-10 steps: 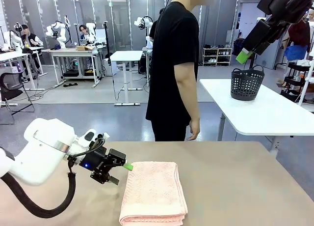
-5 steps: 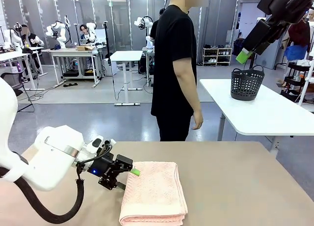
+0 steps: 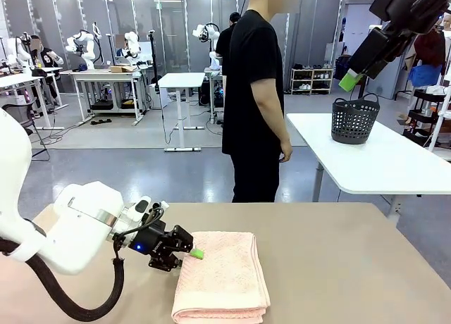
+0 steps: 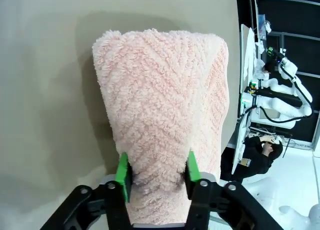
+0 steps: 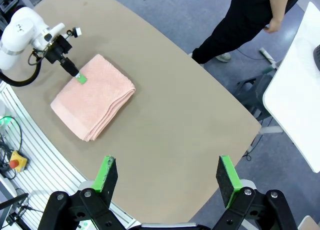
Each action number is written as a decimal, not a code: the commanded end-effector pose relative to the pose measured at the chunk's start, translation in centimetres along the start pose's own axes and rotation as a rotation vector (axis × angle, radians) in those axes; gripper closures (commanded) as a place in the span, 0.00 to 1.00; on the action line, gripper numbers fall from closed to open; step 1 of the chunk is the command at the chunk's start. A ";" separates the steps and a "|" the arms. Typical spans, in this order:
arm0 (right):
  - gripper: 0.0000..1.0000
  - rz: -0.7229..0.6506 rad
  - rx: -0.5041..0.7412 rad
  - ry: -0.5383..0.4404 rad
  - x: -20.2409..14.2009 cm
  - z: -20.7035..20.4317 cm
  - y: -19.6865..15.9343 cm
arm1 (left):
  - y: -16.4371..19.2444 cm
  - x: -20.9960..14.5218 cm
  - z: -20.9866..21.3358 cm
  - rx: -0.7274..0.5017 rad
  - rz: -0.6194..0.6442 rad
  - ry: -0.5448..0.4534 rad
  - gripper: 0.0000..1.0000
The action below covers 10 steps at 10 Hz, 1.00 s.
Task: Fold the towel.
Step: Pick up the 100 cm Hotel Towel and place it on the left side of the table.
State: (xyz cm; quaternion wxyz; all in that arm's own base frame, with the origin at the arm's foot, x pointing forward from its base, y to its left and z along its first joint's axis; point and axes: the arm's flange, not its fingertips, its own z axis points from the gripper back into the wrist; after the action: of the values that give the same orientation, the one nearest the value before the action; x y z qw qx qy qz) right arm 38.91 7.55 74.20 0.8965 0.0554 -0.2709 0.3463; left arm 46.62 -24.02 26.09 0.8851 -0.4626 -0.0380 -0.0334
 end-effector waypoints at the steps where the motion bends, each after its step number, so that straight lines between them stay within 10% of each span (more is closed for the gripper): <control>1: 0.00 -0.007 0.000 -0.001 0.0 0.0 0.0 | 0.2 0.0 -0.5 -0.042 -0.013 -0.004 1.00; 10: 0.00 -0.007 0.000 -0.001 0.0 0.0 0.0 | -0.1 0.1 0.1 -0.008 0.000 0.003 1.00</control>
State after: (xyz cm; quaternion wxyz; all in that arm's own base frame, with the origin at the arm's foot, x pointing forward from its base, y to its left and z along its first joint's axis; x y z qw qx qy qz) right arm 38.91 7.55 74.20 0.8965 0.0554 -0.2709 0.3463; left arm 46.74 -23.99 26.26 0.8828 -0.4670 -0.0354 -0.0362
